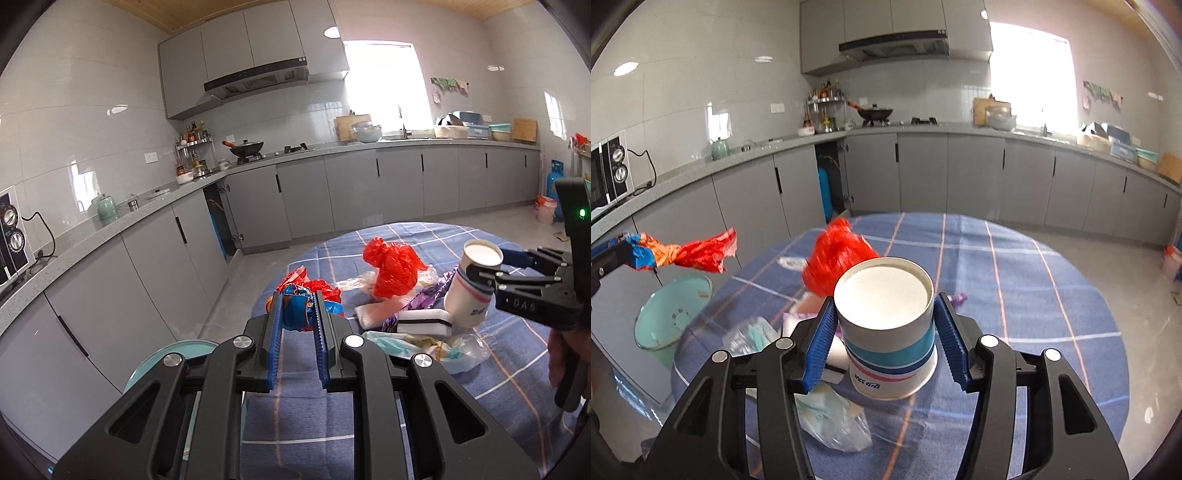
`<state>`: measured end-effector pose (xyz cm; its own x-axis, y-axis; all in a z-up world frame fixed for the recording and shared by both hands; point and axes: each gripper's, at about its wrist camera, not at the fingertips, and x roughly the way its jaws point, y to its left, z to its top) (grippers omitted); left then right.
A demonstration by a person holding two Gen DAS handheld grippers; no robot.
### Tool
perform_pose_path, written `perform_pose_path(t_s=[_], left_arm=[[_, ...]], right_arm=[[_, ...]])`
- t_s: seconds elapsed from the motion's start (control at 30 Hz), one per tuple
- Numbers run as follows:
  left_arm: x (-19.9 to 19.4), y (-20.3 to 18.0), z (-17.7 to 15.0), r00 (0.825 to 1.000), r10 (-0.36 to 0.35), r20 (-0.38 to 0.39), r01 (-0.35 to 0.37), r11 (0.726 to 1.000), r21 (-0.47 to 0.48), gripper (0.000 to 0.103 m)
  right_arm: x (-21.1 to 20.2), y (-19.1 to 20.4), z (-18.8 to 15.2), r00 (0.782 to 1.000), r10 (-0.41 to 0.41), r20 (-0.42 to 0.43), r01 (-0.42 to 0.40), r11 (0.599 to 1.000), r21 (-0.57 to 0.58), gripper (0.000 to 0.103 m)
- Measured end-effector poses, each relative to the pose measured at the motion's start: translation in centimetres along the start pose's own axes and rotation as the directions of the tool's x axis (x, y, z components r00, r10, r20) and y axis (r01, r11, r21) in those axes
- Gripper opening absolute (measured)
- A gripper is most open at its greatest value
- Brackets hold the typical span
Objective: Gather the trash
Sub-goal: 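Grasp the blue-orange wrapper with the left tool while the right tool grasps the white paper cup, then carry the wrapper and paper cup over the teal bin with both tools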
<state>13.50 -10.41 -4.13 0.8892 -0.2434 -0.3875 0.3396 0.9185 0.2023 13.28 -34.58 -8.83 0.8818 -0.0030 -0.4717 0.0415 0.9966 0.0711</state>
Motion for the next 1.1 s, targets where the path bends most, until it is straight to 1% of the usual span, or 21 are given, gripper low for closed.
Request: perform_pose_path(t_s=[0.1,0.17,0.33,0.63,0.77,1.1], left_arm=[[-0.4,0.6,0.0,1.0,0.016,0.01,-0.016,1.0,-0.002,0.017],[-0.6,1.1,-0.1,0.999,0.041,0.016,-0.041,0.999,0.0,0.017],[-0.8,3.5,-0.2,0.996,0.09,0.015,-0.09,0.996,-0.025,0.016],[-1.1,7.8,-0.3,0.985,0.173,0.015,-0.171,0.982,-0.081,0.016],[-1.2,9.3,-0.4,0.979,0.202,0.017,-0.2,0.976,-0.09,0.016],[-0.8,12.9,-1.8,0.963,0.268,-0.008,-0.267,0.957,-0.116,0.017]], right_arm=[[-0.1,0.7,1.0,1.0,0.02,0.021,-0.02,1.0,-0.002,0.054],[-0.1,1.5,1.4,0.999,0.037,0.034,-0.037,0.999,-0.006,0.054],[0.3,3.8,2.5,0.995,0.081,0.052,-0.079,0.996,-0.033,0.054],[0.7,8.1,4.1,0.987,0.146,0.063,-0.141,0.987,-0.082,0.054],[1.2,10.0,4.7,0.983,0.172,0.065,-0.165,0.981,-0.107,0.054],[2.2,14.3,5.1,0.971,0.231,0.054,-0.221,0.963,-0.154,0.054]])
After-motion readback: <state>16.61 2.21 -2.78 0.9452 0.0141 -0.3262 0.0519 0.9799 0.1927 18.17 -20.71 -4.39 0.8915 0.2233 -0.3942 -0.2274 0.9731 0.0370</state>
